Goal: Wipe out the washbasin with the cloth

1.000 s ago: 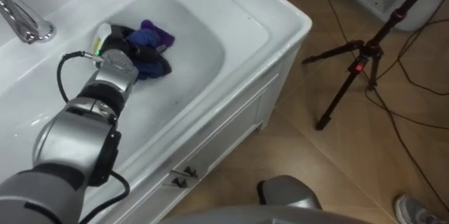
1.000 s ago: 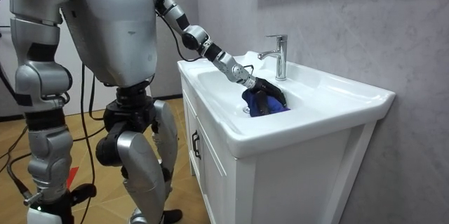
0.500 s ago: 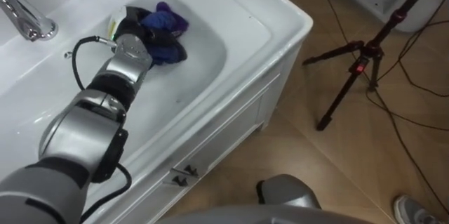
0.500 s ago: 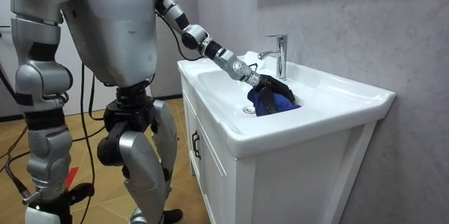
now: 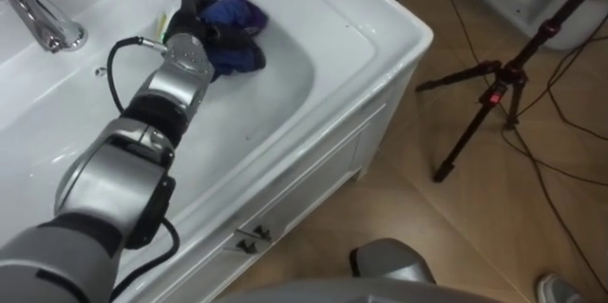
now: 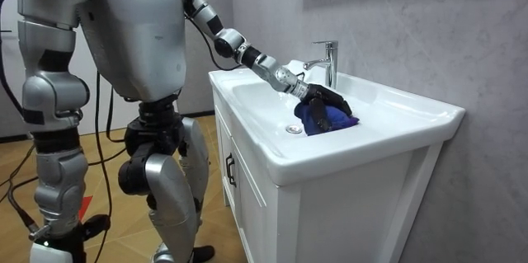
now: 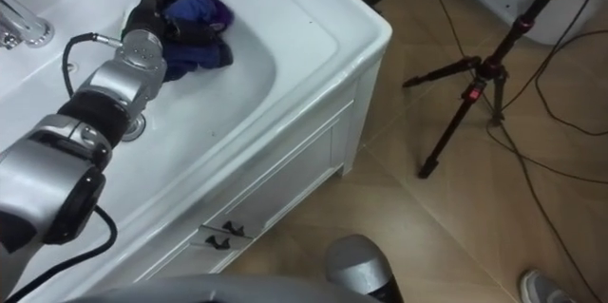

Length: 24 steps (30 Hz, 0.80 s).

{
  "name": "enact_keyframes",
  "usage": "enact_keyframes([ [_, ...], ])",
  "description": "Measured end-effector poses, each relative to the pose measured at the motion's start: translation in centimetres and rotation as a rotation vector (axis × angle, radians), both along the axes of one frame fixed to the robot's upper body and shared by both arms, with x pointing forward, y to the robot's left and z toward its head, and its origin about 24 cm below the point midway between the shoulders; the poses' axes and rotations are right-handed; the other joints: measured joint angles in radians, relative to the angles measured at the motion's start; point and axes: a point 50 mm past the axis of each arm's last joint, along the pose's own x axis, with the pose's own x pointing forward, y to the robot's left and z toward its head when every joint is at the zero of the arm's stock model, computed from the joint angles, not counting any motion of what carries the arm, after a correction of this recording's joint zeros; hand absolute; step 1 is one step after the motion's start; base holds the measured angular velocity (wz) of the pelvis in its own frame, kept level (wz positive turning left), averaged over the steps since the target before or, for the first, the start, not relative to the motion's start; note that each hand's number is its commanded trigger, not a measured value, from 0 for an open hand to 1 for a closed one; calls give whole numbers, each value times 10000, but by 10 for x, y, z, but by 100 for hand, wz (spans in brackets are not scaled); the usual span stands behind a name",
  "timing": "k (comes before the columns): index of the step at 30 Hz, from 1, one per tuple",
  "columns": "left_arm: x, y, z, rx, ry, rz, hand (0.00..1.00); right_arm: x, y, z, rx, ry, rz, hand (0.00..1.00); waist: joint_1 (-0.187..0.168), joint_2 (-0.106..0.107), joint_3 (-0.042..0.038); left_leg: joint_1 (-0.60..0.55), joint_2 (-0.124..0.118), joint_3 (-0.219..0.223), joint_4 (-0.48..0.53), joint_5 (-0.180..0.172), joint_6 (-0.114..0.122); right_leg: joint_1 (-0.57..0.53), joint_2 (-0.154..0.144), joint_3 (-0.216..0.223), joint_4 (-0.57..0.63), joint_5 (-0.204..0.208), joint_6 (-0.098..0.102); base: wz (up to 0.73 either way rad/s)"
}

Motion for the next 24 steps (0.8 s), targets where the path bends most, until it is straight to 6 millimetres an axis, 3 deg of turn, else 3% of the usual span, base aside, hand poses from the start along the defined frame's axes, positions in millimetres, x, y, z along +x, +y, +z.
enact_keyframes([
  [10,-10,3,-15,397,572,-570,100,-6,-1,1,399,239,-10,0,50,108,35,694,-11,212,-283,-1,-3,492,79,276,-76,0,-2,-9],
  [13,-24,1,-33,959,1196,-1234,100,-3,-2,1,395,132,4,0,58,88,75,1005,-25,261,-402,-2,-5,797,91,278,-193,-7,1,-3],
  [17,-37,0,-48,1161,1673,-1571,100,0,2,0,490,-49,-3,0,133,82,68,1092,-119,260,-454,-2,-3,815,74,280,-229,-34,18,0],
  [24,-73,5,-78,1866,2148,-2265,100,5,3,-1,504,-154,274,0,564,-151,-115,1418,-140,235,-554,0,-7,1222,73,230,-445,-52,21,1],
])
